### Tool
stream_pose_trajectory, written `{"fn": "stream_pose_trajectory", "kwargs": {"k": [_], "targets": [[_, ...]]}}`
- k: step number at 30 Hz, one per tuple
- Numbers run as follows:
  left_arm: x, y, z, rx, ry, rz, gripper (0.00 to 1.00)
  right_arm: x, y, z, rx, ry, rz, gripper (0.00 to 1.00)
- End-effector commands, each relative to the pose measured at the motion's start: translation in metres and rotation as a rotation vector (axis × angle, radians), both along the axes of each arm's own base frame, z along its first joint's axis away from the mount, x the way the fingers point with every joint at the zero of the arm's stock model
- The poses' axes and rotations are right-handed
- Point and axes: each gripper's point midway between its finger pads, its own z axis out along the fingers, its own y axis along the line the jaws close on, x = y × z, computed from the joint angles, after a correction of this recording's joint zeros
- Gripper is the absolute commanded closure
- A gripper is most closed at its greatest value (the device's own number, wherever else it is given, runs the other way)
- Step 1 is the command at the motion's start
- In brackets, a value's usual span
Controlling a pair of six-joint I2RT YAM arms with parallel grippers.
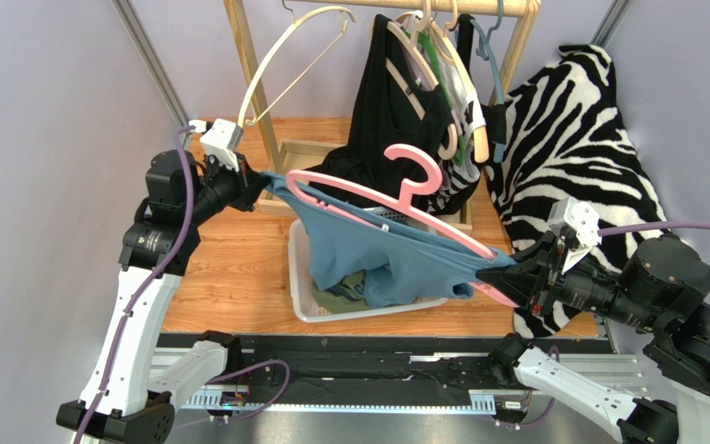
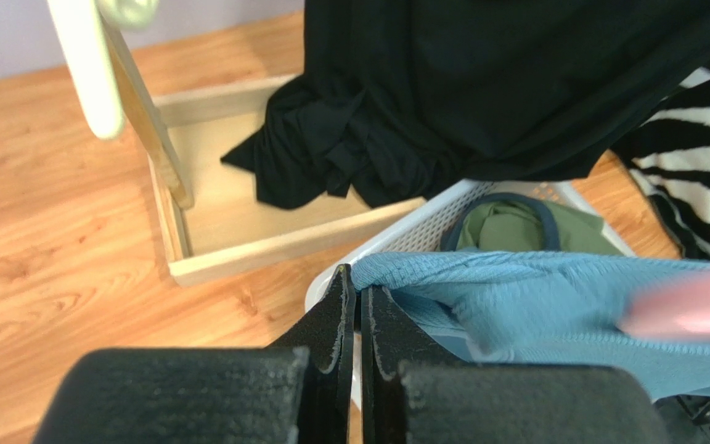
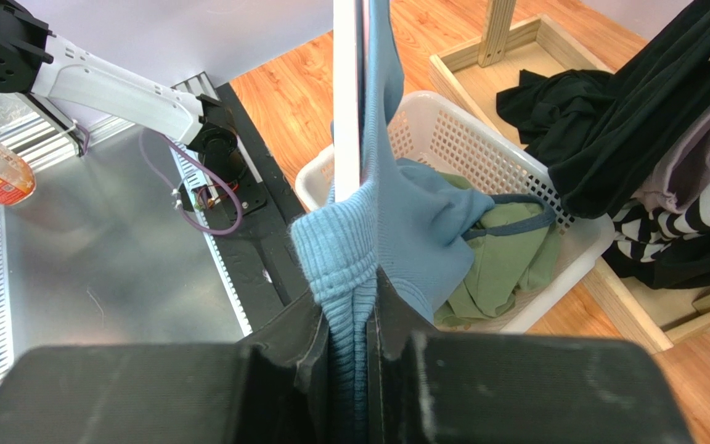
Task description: Remove the tank top from the hanger
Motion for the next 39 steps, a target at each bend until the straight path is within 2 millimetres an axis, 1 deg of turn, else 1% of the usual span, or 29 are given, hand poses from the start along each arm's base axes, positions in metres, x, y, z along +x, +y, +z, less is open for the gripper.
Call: {"fn": "stream_pose_trajectory", "kwargs": {"k": [1, 3, 4, 6, 7, 8, 9, 10, 11, 12, 13, 14, 15, 16, 18, 19, 21, 22, 23, 25, 27, 29, 31, 32, 33, 35, 36, 37, 39], "targets": [[0.017, 0.025, -0.007, 0.077, -0.057, 0.105, 1.00, -0.012, -0.008, 0.032, 0.075, -0.110, 0.021, 1.00], [0.013, 0.021, -0.012, 0.071, -0.048, 0.081, 1.00, -0.011, -0.009, 0.035, 0.083, -0.125, 0.015, 1.00], [0.010, 0.015, -0.016, 0.061, -0.038, 0.044, 1.00, -0.010, -0.009, 0.035, 0.085, -0.130, 0.012, 1.00], [0.001, 0.007, -0.018, 0.037, -0.025, -0.004, 1.00, -0.007, -0.005, 0.036, 0.088, -0.131, 0.013, 1.00], [-0.006, -0.002, -0.017, 0.021, -0.018, -0.066, 0.97, -0.006, -0.004, 0.036, 0.087, -0.131, 0.017, 1.00], [-0.013, -0.006, -0.015, 0.015, -0.016, -0.094, 0.88, -0.001, 0.001, 0.033, 0.078, -0.123, 0.022, 1.00], [-0.017, -0.009, -0.012, 0.014, -0.021, -0.119, 0.52, 0.001, 0.003, 0.033, 0.076, -0.122, 0.022, 1.00], [-0.026, -0.014, 0.003, 0.008, -0.054, -0.167, 0.35, 0.004, 0.005, 0.032, 0.071, -0.119, 0.019, 1.00], [-0.035, -0.015, 0.007, 0.016, -0.056, -0.192, 0.13, 0.009, 0.009, 0.030, 0.061, -0.111, 0.013, 1.00], [-0.042, -0.016, 0.014, 0.036, -0.082, -0.219, 0.04, 0.012, 0.011, 0.029, 0.053, -0.110, 0.011, 1.00], [-0.050, -0.017, 0.031, 0.056, -0.137, -0.246, 0.04, 0.015, 0.012, 0.029, 0.048, -0.110, 0.007, 1.00], [-0.057, -0.015, 0.035, 0.070, -0.149, -0.251, 0.04, 0.019, 0.014, 0.030, 0.047, -0.111, 0.000, 1.00], [-0.064, -0.013, 0.044, 0.103, -0.199, -0.266, 0.04, 0.023, 0.018, 0.029, 0.038, -0.101, 0.003, 1.00], [-0.072, -0.013, 0.056, 0.117, -0.244, -0.282, 0.04, 0.025, 0.020, 0.030, 0.037, -0.100, 0.001, 1.00], [-0.084, -0.012, 0.062, 0.156, -0.284, -0.309, 0.03, 0.032, 0.026, 0.029, 0.026, -0.089, 0.002, 1.00], [-0.093, -0.015, 0.069, 0.162, -0.311, -0.349, 0.03, 0.034, 0.028, 0.029, 0.024, -0.086, 0.003, 1.00], [-0.103, -0.017, 0.068, 0.186, -0.316, -0.395, 0.03, 0.039, 0.031, 0.030, 0.019, -0.080, -0.003, 1.00], [-0.109, -0.021, 0.067, 0.188, -0.321, -0.437, 0.03, 0.045, 0.033, 0.030, 0.015, -0.080, -0.015, 1.00], [-0.114, -0.021, 0.061, 0.198, -0.306, -0.455, 0.03, 0.046, 0.034, 0.031, 0.016, -0.080, -0.018, 1.00], [-0.114, -0.021, 0.056, 0.215, -0.316, -0.462, 0.03, 0.048, 0.038, 0.032, 0.020, -0.083, -0.011, 1.00], [-0.116, -0.023, 0.057, 0.214, -0.338, -0.473, 0.02, 0.049, 0.041, 0.032, 0.022, -0.084, 0.002, 1.00], [-0.118, -0.029, 0.060, 0.208, -0.366, -0.526, 0.02, 0.052, 0.045, 0.032, 0.006, -0.105, 0.020, 1.00], [-0.122, -0.035, 0.074, 0.199, -0.408, -0.571, 0.02, 0.053, 0.049, 0.032, -0.004, -0.105, 0.037, 1.00], [-0.115, -0.037, 0.077, 0.197, -0.403, -0.580, 0.02, 0.055, 0.052, 0.034, -0.010, -0.110, 0.047, 1.00], [-0.115, -0.038, 0.091, 0.200, -0.438, -0.579, 0.02, 0.055, 0.054, 0.036, -0.010, -0.119, 0.057, 1.00], [-0.104, -0.039, 0.103, 0.203, -0.467, -0.569, 0.02, 0.057, 0.061, 0.036, -0.019, -0.112, 0.087, 1.00], [-0.106, -0.039, 0.117, 0.205, -0.504, -0.562, 0.02, 0.056, 0.062, 0.040, -0.015, -0.125, 0.096, 1.00], [-0.105, -0.039, 0.127, 0.206, -0.543, -0.559, 0.02, 0.057, 0.064, 0.040, -0.017, -0.123, 0.104, 1.00], [-0.108, -0.041, 0.139, 0.201, -0.588, -0.567, 0.02, 0.057, 0.069, 0.041, -0.016, -0.117, 0.124, 1.00]]}}
